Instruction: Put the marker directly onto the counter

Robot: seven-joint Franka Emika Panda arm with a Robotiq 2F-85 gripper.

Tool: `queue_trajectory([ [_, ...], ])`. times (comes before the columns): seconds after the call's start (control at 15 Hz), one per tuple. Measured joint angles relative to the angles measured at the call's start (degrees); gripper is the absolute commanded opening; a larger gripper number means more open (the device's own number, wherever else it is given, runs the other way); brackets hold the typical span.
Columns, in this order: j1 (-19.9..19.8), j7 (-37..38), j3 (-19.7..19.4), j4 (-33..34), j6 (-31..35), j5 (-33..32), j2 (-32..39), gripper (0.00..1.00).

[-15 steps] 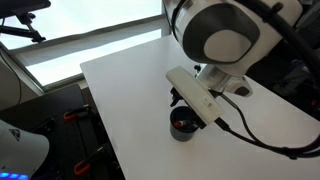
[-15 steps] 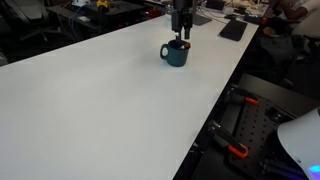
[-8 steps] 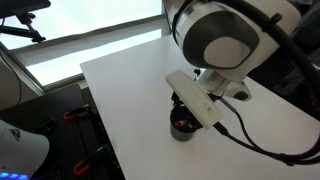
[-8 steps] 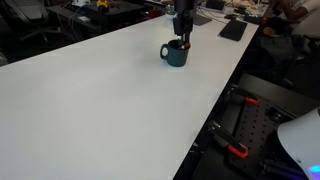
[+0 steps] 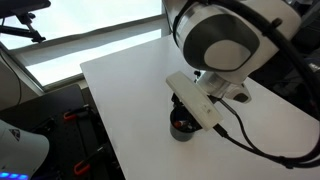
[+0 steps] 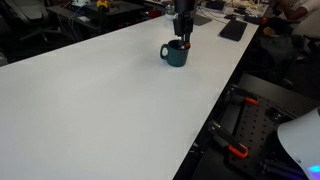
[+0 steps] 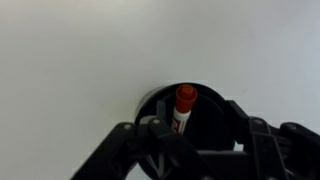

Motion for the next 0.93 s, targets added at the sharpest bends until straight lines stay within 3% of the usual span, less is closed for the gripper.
queue_trajectory([
  [0.33, -0.49, -0.01, 0.41, 0.05, 0.00, 0.03, 0.00, 0.00],
  [0.53, -0.59, -0.03, 0.53, 0.42, -0.01, 0.06, 0.00, 0.00],
  [0.6, -0.62, -0.03, 0.60, 0.51, -0.01, 0.09, 0.02, 0.29],
  [0.73, -0.70, -0.03, 0.76, 0.57, -0.03, 0.14, 0.06, 0.35],
  [0.93, -0.78, -0.06, 0.90, 0.58, -0.04, 0.14, 0.13, 0.57],
])
